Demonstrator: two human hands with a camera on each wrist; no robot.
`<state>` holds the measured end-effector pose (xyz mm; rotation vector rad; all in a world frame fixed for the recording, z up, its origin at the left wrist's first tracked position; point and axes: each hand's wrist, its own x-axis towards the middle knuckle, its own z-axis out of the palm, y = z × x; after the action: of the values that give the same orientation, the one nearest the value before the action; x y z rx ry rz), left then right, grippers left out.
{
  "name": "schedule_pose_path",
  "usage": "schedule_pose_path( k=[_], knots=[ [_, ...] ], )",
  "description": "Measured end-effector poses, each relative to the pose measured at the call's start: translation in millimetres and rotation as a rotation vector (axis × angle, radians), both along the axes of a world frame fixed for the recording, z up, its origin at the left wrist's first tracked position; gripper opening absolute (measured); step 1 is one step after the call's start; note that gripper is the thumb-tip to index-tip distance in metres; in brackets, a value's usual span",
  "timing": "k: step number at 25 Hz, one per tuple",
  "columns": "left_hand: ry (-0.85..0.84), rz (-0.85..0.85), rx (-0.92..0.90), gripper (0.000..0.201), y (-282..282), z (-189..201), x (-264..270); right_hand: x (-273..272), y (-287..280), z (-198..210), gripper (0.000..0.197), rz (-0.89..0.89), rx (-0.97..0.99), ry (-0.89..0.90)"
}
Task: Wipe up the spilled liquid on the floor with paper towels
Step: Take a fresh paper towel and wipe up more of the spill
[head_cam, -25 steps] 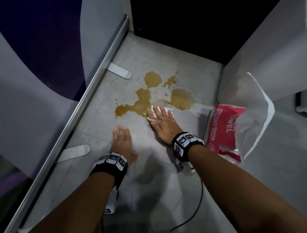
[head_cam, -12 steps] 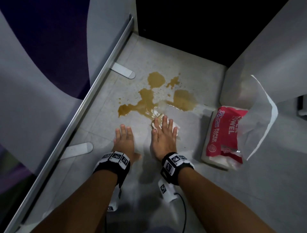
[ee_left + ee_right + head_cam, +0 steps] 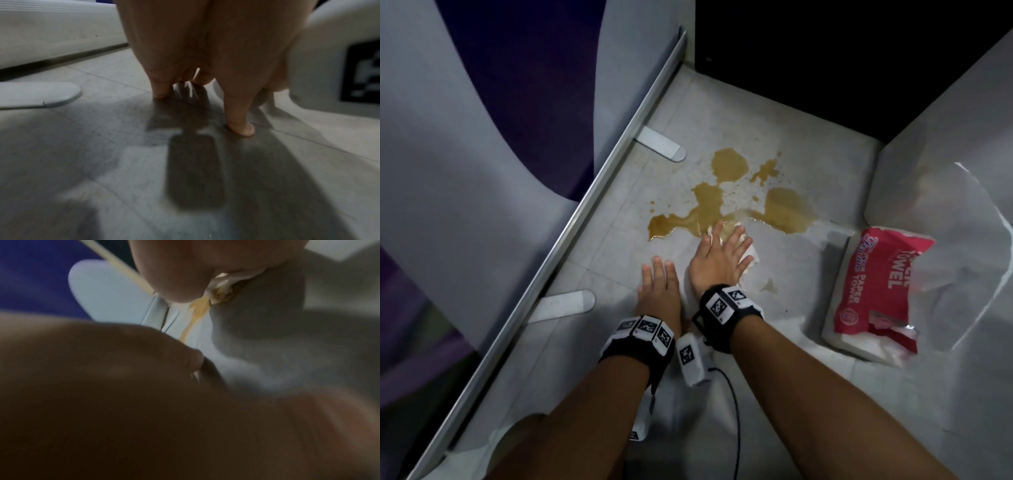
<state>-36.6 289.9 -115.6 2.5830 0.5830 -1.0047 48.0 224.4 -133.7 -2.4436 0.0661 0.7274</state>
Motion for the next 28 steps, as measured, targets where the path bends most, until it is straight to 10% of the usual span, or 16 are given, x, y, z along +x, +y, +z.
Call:
schedule_pose_path(
  k=[20, 25, 28],
  knots=[
    [-0.024, 0.022, -0.035, 0.124, 2.4, -0.1, -5.1, 78.4, -26.7, -13.3, 0.056, 0.92, -0.141, -0.208],
    [-0.022, 0.03, -0.049, 0.126, 3.1, 1.2, -4.8, 75.8, -34.3, -4.4, 0.047, 0.541, 0.265, -0.359],
    [-0.007, 0.041, -0.07, 0.127, 2.5, 2.0, -4.8, 73.0, -36.3, -6.6, 0.047, 0.541, -0.031, -0.519]
  ],
)
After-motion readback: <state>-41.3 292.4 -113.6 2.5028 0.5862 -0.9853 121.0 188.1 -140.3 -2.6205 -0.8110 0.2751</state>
